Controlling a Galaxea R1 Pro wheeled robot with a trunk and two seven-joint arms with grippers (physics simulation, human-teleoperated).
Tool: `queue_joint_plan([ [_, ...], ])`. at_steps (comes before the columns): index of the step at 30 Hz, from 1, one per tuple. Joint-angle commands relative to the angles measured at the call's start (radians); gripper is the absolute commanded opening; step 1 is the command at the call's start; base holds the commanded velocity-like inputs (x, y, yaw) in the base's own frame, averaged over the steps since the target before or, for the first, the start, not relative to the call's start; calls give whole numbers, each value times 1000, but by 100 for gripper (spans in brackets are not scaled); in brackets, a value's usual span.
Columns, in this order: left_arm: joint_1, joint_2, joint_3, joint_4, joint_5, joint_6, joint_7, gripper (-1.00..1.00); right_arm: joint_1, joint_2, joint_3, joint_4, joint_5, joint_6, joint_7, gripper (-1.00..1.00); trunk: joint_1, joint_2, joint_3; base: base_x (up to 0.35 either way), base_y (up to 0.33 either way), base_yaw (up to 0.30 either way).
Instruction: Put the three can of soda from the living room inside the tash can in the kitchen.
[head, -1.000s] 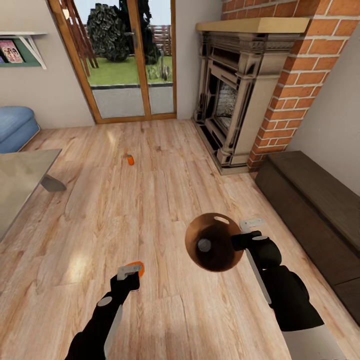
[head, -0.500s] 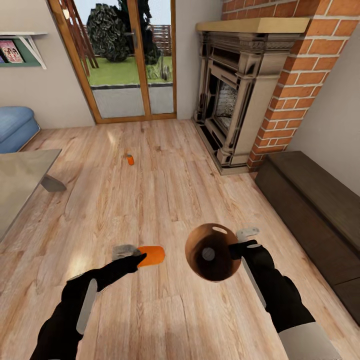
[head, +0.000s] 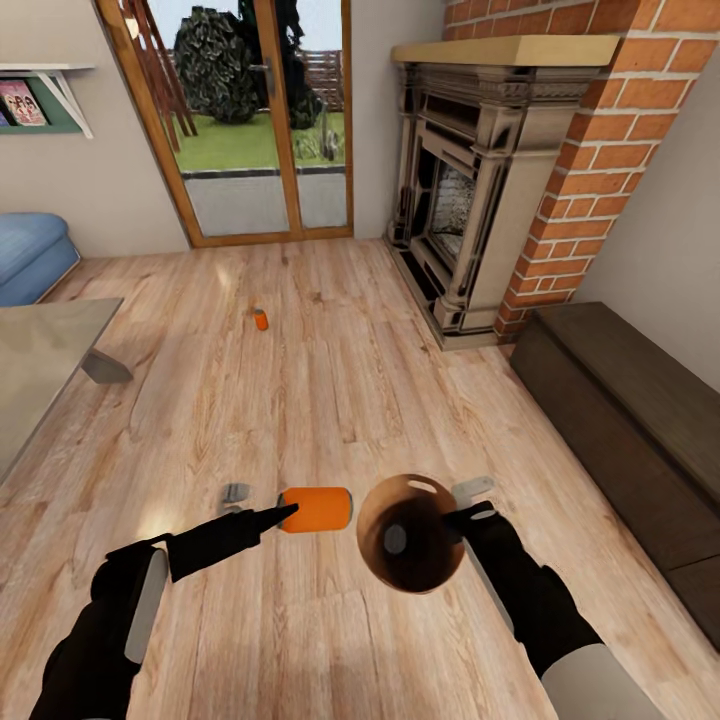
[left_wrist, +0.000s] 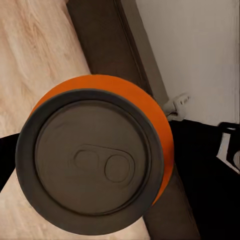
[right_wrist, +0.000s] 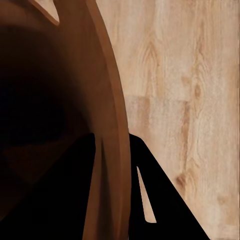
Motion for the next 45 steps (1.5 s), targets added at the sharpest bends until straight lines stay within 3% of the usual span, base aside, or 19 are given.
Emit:
queue_joint_plan([
  [1,0,0,1,0,-1,0,-6,-100,0,0,0,2,0,-1,3,-100,0,0,0,0,0,0],
  [13,0,1,4,-34,0,65,-67,-100,-2,8,0,23,1,-22,3,-100,0,0,0,0,0,0],
  [20,0,-1,2,-42,2,73,-121,-100,-2,16,0,27,2,-25,3,-100,0,0,0,0,0,0],
  [27,0,-1,-1,-42,5,74,-136,-100,-3,19,0,46,2,-26,2,-100,0,0,0,0,0,0],
  [33,0,-6,-5,-33,55,71,-134,-100,-3,37,0,52,3,-26,-1,-100,0,0,0,0,0,0],
  [36,0,-7,-5,-19,56,70,-133,-100,-3,39,0,52,3,-26,-1,-100,0,0,0,0,0,0],
  [40,0,-11,-9,87,56,63,-127,-100,-3,50,1,52,3,-25,-2,-100,0,0,0,0,0,0],
  [42,0,-16,-9,92,55,62,-123,-100,-3,51,1,52,3,-25,-2,-100,0,0,0,0,0,0],
  [45,0,-46,-13,99,55,57,-24,-100,-3,54,2,52,3,-25,-3,-100,0,0,0,0,0,0],
])
